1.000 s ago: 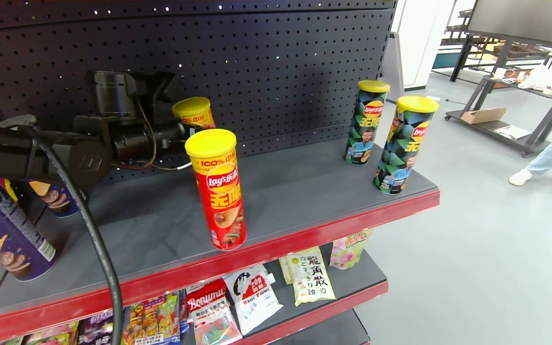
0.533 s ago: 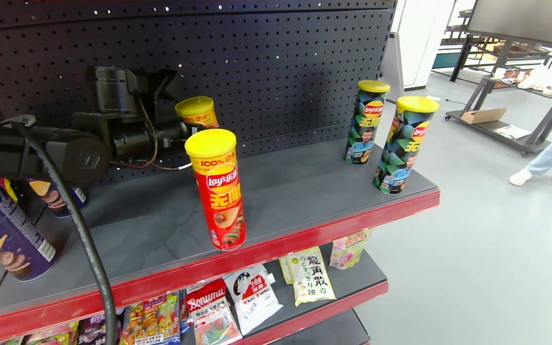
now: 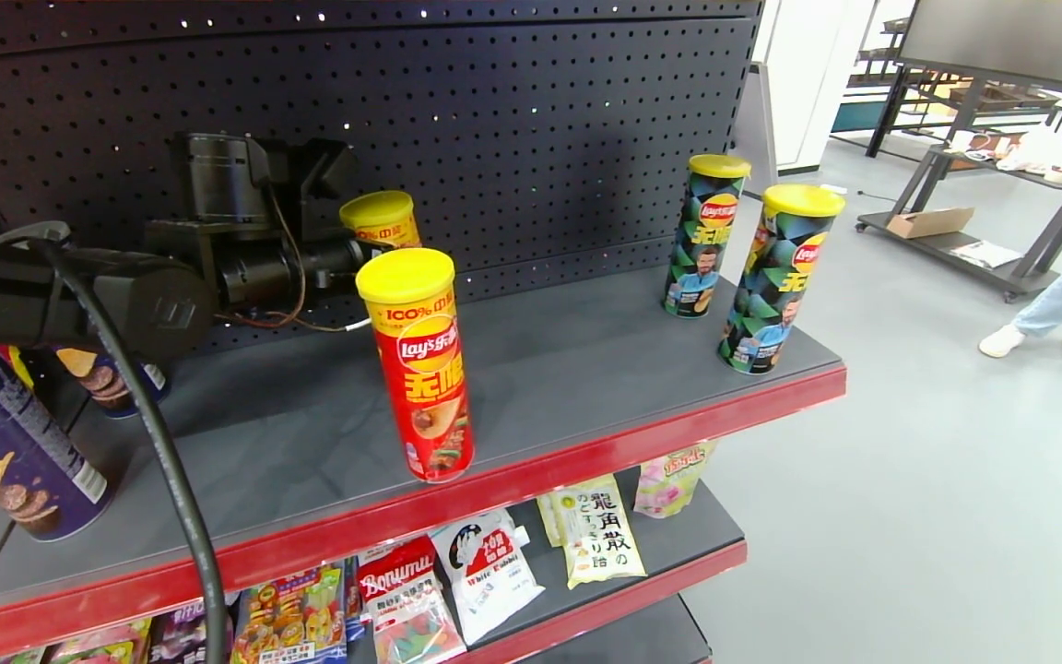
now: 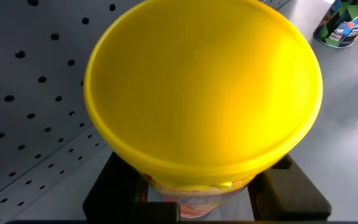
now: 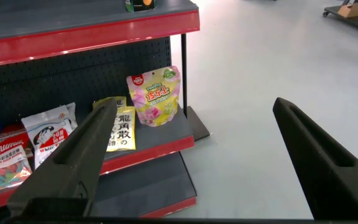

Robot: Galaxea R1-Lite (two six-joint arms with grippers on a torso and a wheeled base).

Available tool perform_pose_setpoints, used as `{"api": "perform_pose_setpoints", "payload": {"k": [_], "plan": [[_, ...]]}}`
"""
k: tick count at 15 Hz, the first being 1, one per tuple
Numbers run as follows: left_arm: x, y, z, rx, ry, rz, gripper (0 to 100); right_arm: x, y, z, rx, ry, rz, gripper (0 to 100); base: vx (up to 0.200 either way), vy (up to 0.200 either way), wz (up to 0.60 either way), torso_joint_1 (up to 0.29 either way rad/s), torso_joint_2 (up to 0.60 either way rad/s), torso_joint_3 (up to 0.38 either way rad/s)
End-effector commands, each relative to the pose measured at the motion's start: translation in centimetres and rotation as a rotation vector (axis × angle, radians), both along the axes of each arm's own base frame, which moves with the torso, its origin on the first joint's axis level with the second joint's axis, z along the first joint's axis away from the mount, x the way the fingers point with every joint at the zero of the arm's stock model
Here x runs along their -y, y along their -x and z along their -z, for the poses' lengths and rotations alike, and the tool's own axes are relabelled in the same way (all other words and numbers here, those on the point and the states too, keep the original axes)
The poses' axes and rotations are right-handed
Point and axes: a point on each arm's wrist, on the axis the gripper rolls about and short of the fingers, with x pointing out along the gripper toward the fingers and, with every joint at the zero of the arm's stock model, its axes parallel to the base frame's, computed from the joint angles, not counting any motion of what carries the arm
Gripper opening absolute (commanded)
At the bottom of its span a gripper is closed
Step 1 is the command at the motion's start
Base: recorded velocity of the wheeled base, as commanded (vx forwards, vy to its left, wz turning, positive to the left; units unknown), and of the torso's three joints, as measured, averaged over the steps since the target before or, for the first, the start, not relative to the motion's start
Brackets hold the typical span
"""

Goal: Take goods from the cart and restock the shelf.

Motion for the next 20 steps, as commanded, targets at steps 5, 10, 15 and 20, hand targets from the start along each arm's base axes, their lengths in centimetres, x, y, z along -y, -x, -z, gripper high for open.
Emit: {"api": "perform_pose_setpoints", "payload": {"k": [5, 10, 15, 20], "plan": [[0.1, -0.2, 0.3, -0.008, 0.001, -0.001, 0, 0.0, 0.0, 0.0, -0.001, 0.001, 0.000, 100, 0.000, 0.000, 0.00, 0.000, 0.00, 0.000], [0.0, -0.2, 0.5, -0.012, -0.002, 0.001, 100, 0.0, 0.0, 0.0, -0.001, 0.001, 0.000, 100, 0.000, 0.000, 0.00, 0.000, 0.00, 0.000], [-0.3, 0.6, 0.1, -0.009, -0.002, -0.005, 100, 0.0, 0.0, 0.0, -0.001, 0.001, 0.000, 100, 0.000, 0.000, 0.00, 0.000, 0.00, 0.000], [-1.3, 2.3, 0.4, -0.037, -0.007, -0.018, 100, 0.0, 0.0, 0.0, -0.001, 0.001, 0.000, 100, 0.000, 0.000, 0.00, 0.000, 0.00, 0.000]]}}
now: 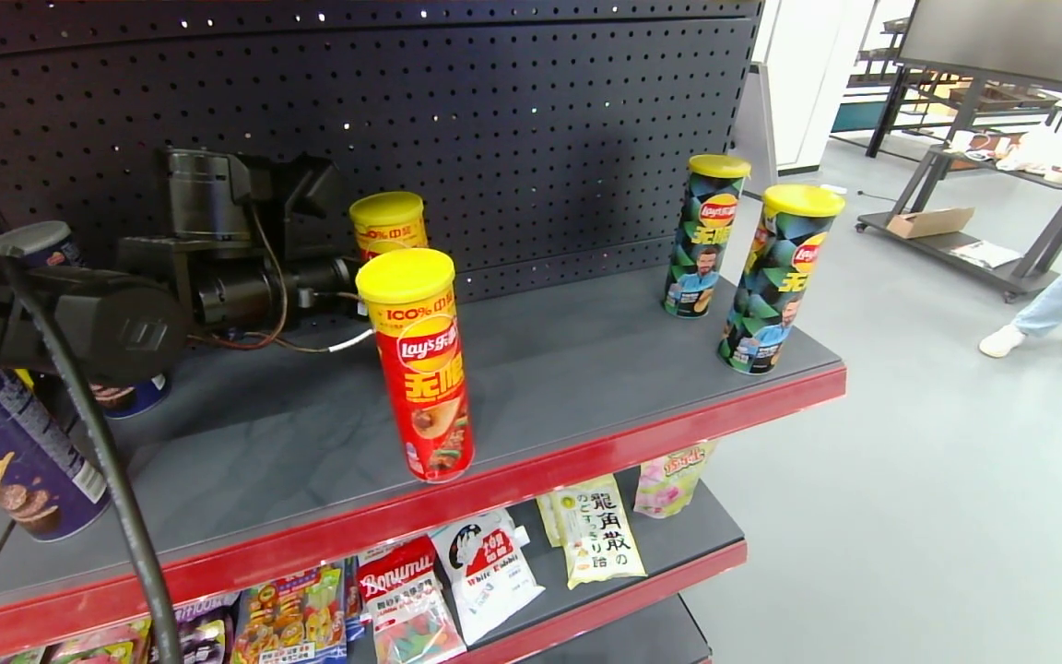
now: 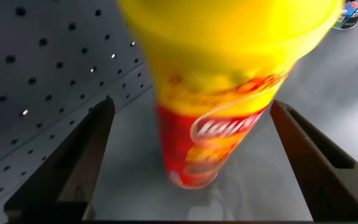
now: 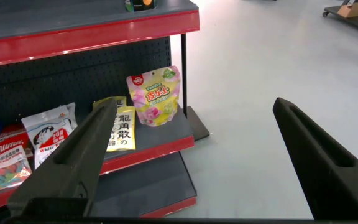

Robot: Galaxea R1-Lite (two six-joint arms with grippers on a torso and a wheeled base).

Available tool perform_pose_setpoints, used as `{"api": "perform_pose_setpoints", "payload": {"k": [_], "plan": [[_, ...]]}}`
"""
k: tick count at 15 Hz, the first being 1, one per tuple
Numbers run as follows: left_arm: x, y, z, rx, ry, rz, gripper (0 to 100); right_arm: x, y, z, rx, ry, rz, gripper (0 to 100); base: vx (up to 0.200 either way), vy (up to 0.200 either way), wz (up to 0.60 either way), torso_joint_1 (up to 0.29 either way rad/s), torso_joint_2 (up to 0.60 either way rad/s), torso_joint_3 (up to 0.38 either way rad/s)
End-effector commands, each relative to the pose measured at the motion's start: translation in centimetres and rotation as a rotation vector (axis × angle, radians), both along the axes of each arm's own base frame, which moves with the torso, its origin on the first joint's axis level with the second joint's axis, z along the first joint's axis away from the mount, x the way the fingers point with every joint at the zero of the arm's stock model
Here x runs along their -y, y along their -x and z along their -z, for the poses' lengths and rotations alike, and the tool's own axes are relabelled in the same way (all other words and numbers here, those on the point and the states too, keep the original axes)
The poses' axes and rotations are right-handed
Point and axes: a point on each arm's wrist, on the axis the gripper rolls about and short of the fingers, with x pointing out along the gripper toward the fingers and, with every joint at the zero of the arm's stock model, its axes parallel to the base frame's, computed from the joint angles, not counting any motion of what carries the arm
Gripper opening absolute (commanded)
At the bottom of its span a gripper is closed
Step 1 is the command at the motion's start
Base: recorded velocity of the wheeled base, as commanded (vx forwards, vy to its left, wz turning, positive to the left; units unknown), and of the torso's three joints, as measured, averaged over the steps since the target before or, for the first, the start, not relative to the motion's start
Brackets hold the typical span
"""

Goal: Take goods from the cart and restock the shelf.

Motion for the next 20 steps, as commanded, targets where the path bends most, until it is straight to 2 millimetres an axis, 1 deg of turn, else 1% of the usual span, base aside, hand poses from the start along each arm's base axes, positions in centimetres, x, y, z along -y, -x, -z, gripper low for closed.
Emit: {"api": "perform_pose_setpoints", "payload": {"k": [1, 3, 5, 7, 8, 9, 10, 11, 12, 13, 15, 16, 17, 18, 20], "plan": [[-0.6, 0.9, -0.5, 0.007, 0.002, -0.010, 100, 0.0, 0.0, 0.0, -0.001, -0.001, 0.000, 100, 0.000, 0.000, 0.00, 0.000, 0.00, 0.000], [-1.1, 1.8, -0.8, 0.010, 0.004, -0.015, 100, 0.0, 0.0, 0.0, -0.001, -0.001, 0.000, 100, 0.000, 0.000, 0.00, 0.000, 0.00, 0.000], [-2.2, 3.7, -0.8, -0.002, 0.001, -0.032, 100, 0.0, 0.0, 0.0, -0.001, 0.001, 0.000, 100, 0.000, 0.000, 0.00, 0.000, 0.00, 0.000], [-3.2, 6.0, -0.6, -0.016, -0.003, -0.047, 100, 0.0, 0.0, 0.0, -0.001, -0.001, 0.000, 100, 0.000, 0.000, 0.00, 0.000, 0.00, 0.000], [-4.0, 7.7, -0.5, -0.023, -0.010, -0.057, 100, 0.0, 0.0, 0.0, -0.001, 0.001, 0.000, 100, 0.000, 0.000, 0.00, 0.000, 0.00, 0.000], [-4.7, 9.8, -0.6, -0.015, -0.009, -0.066, 100, 0.0, 0.0, 0.0, -0.001, 0.001, 0.000, 100, 0.000, 0.000, 0.00, 0.000, 0.00, 0.000], [-5.2, 13.0, -0.8, -0.013, -0.006, -0.064, 100, 0.0, 0.0, 0.0, -0.001, -0.001, 0.000, 100, 0.000, 0.000, 0.00, 0.000, 0.00, 0.000], [-5.9, 17.2, -1.1, -0.004, -0.006, -0.054, 100, 0.0, 0.0, 0.0, -0.001, -0.001, 0.000, 100, 0.000, 0.000, 0.00, 0.000, 0.00, 0.000], [-6.9, 22.9, -0.8, 0.010, -0.030, -0.022, 100, 0.0, 0.0, 0.0, -0.001, 0.001, 0.000, 100, 0.000, 0.000, 0.00, 0.000, 0.00, 0.000], [-7.6, 27.0, 0.0, 0.049, -0.049, 0.002, 100, 0.0, 0.0, 0.0, -0.001, -0.001, 0.000, 100, 0.000, 0.000, 0.00, 0.000, 0.00, 0.000], [-8.8, 33.7, 1.6, 0.186, -0.026, -0.001, 100, 0.0, 0.0, 0.0, -0.001, -0.001, 0.000, 100, 0.000, 0.000, 0.00, 0.000, 0.00, 0.000], [-9.2, 36.1, 2.6, 0.239, -0.019, -0.013, 100, 0.0, 0.0, 0.0, -0.001, -0.001, 0.000, 100, 0.000, 0.000, 0.00, 0.000, 0.00, 0.000], [-9.4, 37.1, 3.1, 0.256, -0.017, -0.029, 100, 0.0, 0.0, 0.0, -0.001, 0.001, 0.000, 100, 0.000, 0.000, 0.00, 0.000, 0.00, 0.000], [-9.9, 38.8, 4.0, 0.281, -0.001, -0.094, 100, 0.0, 0.0, 0.0, -0.001, -0.001, 0.000, 100, 0.000, 0.000, 0.00, 0.000, 0.00, 0.000], [-10.1, 39.7, 4.6, 0.291, 0.026, -0.131, 100, 0.0, 0.0, 0.0, -0.001, 0.001, 0.000, 100, 0.000, 0.000, 0.00, 0.000, 0.00, 0.000]]}}
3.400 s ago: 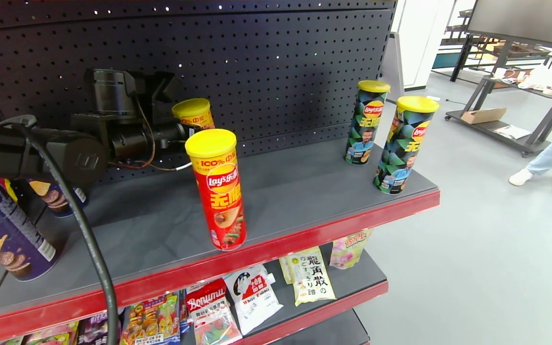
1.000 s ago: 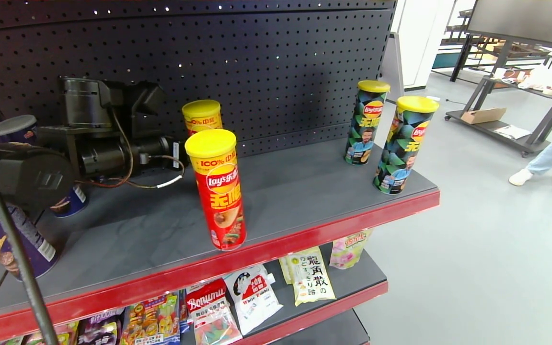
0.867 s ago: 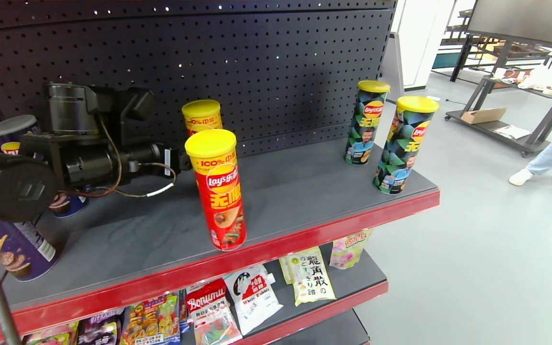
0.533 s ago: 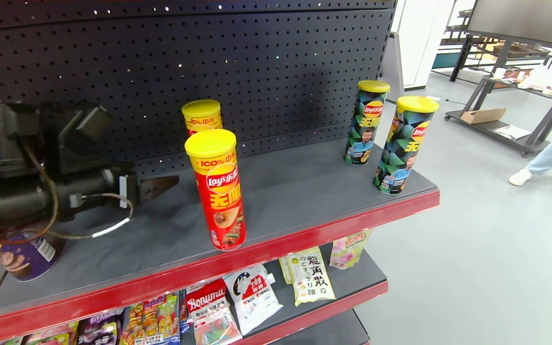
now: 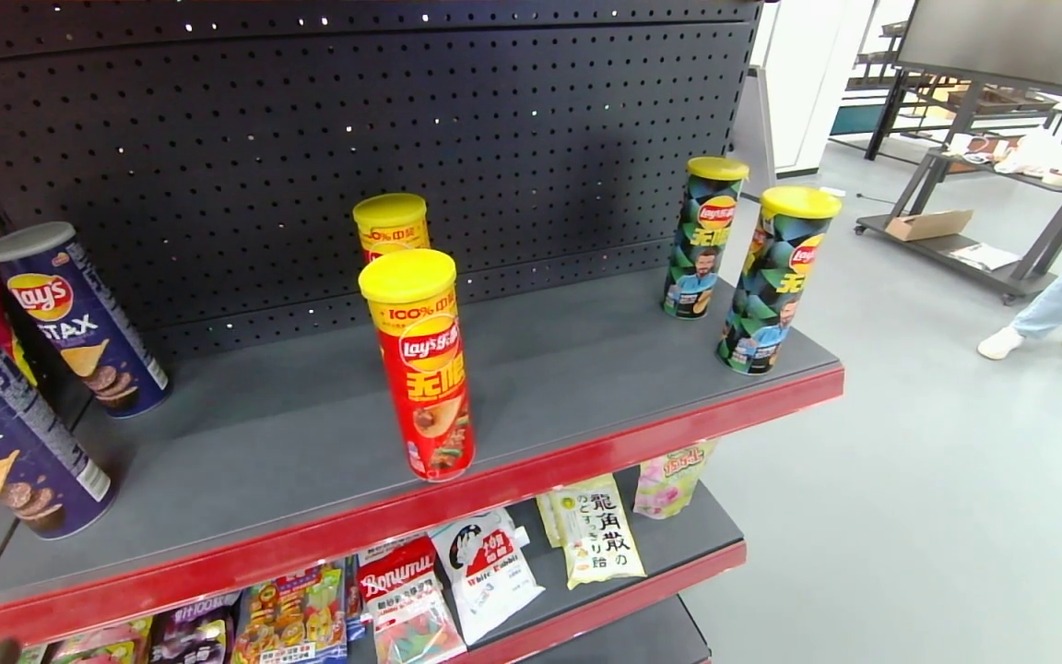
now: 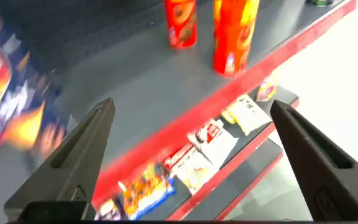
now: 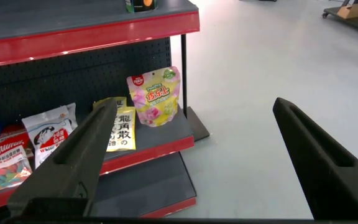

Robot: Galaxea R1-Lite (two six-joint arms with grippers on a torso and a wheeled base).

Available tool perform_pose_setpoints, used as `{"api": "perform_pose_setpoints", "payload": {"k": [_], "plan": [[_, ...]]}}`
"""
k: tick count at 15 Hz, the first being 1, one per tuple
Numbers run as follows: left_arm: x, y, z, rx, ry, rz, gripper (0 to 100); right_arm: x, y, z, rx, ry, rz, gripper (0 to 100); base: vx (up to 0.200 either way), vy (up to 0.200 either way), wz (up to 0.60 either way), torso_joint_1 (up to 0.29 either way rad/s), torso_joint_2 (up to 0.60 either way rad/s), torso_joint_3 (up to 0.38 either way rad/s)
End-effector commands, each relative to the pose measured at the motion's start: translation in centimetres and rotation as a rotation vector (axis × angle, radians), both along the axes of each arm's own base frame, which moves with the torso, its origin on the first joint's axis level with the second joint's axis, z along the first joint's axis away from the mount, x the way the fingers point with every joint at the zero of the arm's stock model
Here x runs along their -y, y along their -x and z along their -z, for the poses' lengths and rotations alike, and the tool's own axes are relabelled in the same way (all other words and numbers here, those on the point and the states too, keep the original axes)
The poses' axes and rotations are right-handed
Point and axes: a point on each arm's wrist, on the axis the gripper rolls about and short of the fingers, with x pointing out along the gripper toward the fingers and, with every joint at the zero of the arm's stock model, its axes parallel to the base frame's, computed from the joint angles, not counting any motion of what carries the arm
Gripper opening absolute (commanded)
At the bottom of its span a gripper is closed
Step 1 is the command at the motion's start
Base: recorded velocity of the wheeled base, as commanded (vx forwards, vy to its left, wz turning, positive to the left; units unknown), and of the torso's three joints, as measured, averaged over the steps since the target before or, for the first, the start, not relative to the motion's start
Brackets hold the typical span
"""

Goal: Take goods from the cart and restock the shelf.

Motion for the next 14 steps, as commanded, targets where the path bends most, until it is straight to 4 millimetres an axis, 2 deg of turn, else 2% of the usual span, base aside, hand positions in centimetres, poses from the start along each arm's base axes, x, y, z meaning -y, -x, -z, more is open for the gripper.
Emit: {"api": "perform_pose_setpoints", "payload": {"k": [1, 5, 10, 14], "plan": [[-0.93, 4.77, 3.52, 0.128, 0.043, -0.043, 100, 0.00, 0.00, 0.00, 0.000, -0.001, 0.000, 100, 0.000, 0.000, 0.00, 0.000, 0.00, 0.000], [-0.88, 4.45, 4.34, 0.099, 0.037, -0.046, 100, 0.00, 0.00, 0.00, -0.001, 0.000, 0.000, 100, 0.000, 0.000, 0.00, 0.000, 0.00, 0.000], [-0.91, 4.22, 4.33, 0.086, 0.032, -0.080, 100, -0.01, 0.00, 0.00, 0.000, -0.003, -0.003, 100, 0.000, 0.000, 0.00, 0.000, 0.00, 0.000], [-0.98, 4.28, 4.35, 0.091, 0.031, -0.104, 100, -0.01, 0.00, 0.00, 0.000, -0.001, -0.003, 100, 0.000, 0.000, 0.60, 0.000, 0.00, 0.001]]}}
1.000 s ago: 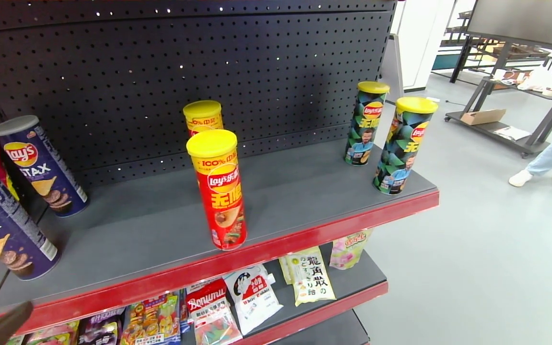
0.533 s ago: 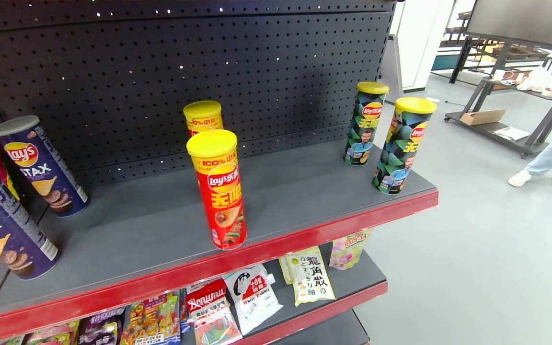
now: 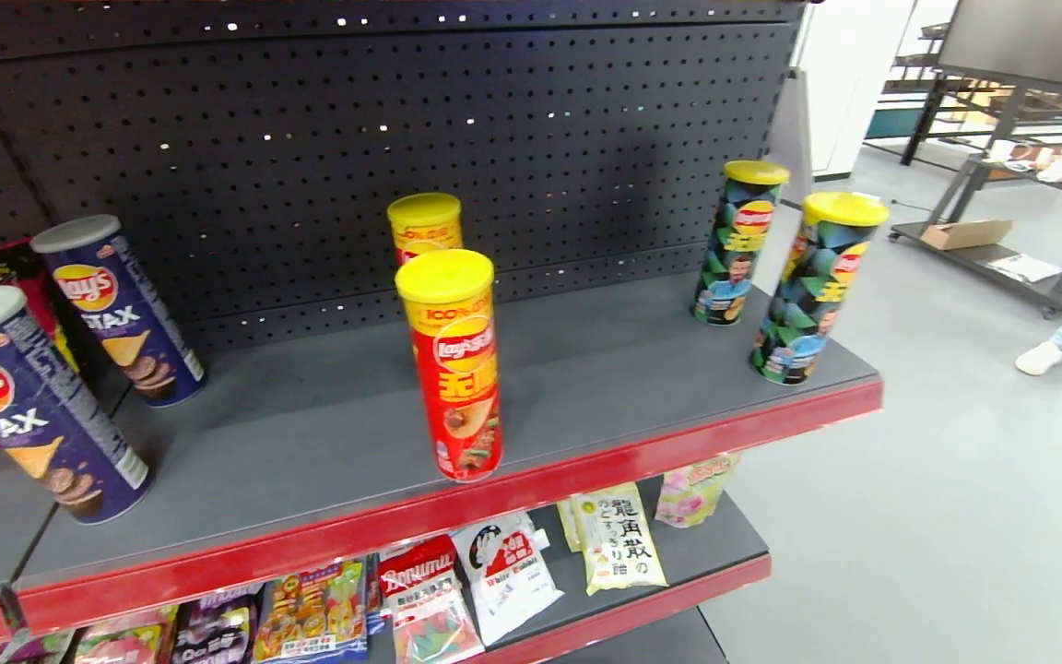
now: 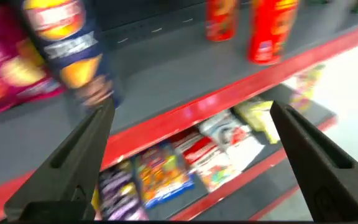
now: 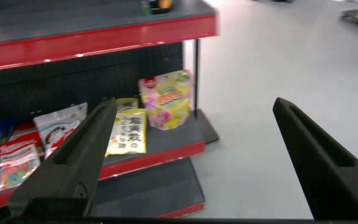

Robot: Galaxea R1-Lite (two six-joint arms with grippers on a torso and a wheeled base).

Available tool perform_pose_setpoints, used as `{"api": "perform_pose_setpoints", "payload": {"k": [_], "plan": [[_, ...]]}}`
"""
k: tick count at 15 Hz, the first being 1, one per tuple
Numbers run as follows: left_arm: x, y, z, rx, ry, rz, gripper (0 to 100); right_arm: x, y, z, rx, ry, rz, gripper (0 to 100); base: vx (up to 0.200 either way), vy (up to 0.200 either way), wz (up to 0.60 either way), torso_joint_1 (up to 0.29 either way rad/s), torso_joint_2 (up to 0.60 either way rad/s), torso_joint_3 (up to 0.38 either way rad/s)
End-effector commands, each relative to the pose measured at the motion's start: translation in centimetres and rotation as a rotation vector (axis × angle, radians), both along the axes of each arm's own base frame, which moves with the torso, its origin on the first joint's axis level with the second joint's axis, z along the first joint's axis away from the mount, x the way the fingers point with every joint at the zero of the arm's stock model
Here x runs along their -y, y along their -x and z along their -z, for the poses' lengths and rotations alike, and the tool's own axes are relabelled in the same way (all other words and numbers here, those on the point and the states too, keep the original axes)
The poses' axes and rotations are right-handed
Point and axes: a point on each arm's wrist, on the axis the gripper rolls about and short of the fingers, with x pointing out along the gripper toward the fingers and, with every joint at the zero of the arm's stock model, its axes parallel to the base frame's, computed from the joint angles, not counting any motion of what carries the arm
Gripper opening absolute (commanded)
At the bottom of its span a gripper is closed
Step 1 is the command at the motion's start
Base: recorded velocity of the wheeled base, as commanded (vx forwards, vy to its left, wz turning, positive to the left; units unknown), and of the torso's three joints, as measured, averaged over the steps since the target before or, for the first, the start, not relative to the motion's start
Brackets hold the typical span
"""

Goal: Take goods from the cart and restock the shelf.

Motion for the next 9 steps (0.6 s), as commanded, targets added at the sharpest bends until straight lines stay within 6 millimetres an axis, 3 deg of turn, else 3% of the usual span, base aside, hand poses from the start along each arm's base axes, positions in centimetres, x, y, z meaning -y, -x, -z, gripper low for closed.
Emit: {"api": "perform_pose_setpoints", "payload": {"k": [1, 5, 9], "plan": [[0.01, -0.08, -0.04, -0.005, -0.001, -0.001, 100, 0.00, 0.00, 0.00, 0.000, 0.000, 0.000, 100, 0.000, 0.000, 0.60, 0.022, 0.00, 0.007], [0.01, -0.09, 0.06, -0.008, -0.001, -0.001, 100, 0.00, 0.00, 0.00, 0.000, 0.000, 0.000, 100, 0.000, 0.000, 0.60, 0.001, 0.00, 0.002], [-0.02, 0.09, 0.50, -0.006, 0.033, -0.003, 100, 0.00, 0.00, 0.00, 0.000, 0.000, 0.000, 100, 0.000, 0.000, 0.00, 0.000, 0.00, 0.000]]}}
